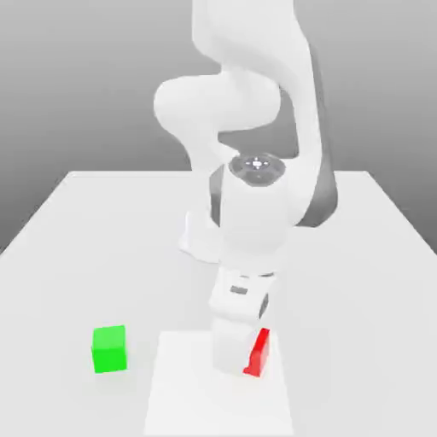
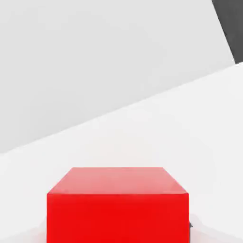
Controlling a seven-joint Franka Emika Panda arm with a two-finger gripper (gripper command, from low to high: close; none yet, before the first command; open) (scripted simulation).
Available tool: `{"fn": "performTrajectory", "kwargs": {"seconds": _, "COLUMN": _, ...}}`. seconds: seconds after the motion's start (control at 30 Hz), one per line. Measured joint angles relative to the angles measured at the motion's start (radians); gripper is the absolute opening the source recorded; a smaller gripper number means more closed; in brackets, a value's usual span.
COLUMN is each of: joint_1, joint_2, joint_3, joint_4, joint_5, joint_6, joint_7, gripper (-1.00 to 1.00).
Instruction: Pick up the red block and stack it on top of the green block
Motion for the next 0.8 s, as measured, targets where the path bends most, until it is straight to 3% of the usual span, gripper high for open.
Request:
{"fn": "performTrajectory", "kwargs": {"seconds": 0.1, "joint_1": -0.036, "joint_2": -0.075, "joint_3": -0.025, "joint_4": -0.011, "joint_5": -0.04, "joint_6": -0.065, "joint_7": 0.005, "gripper": -1.0}}
{"fn": "performTrajectory", "kwargs": {"seconds": 0.37, "joint_1": -0.353, "joint_2": -0.188, "joint_3": -0.213, "joint_4": -0.006, "joint_5": -0.123, "joint_6": -0.179, "joint_7": -0.246, "gripper": -1.0}}
{"fn": "performTrajectory", "kwargs": {"seconds": 0.73, "joint_1": -0.376, "joint_2": 0.007, "joint_3": -0.18, "joint_4": 0.007, "joint_5": 0.087, "joint_6": -0.009, "joint_7": -0.432, "gripper": -1.0}}
{"fn": "performTrajectory", "kwargs": {"seconds": 0.77, "joint_1": -0.384, "joint_2": 0.029, "joint_3": -0.167, "joint_4": 0.007, "joint_5": 0.11, "joint_6": 0.01, "joint_7": -0.449, "gripper": 1.0}}
{"fn": "performTrajectory", "kwargs": {"seconds": 0.8, "joint_1": -0.384, "joint_2": 0.029, "joint_3": -0.167, "joint_4": 0.007, "joint_5": 0.11, "joint_6": 0.01, "joint_7": -0.449, "gripper": 1.0}}
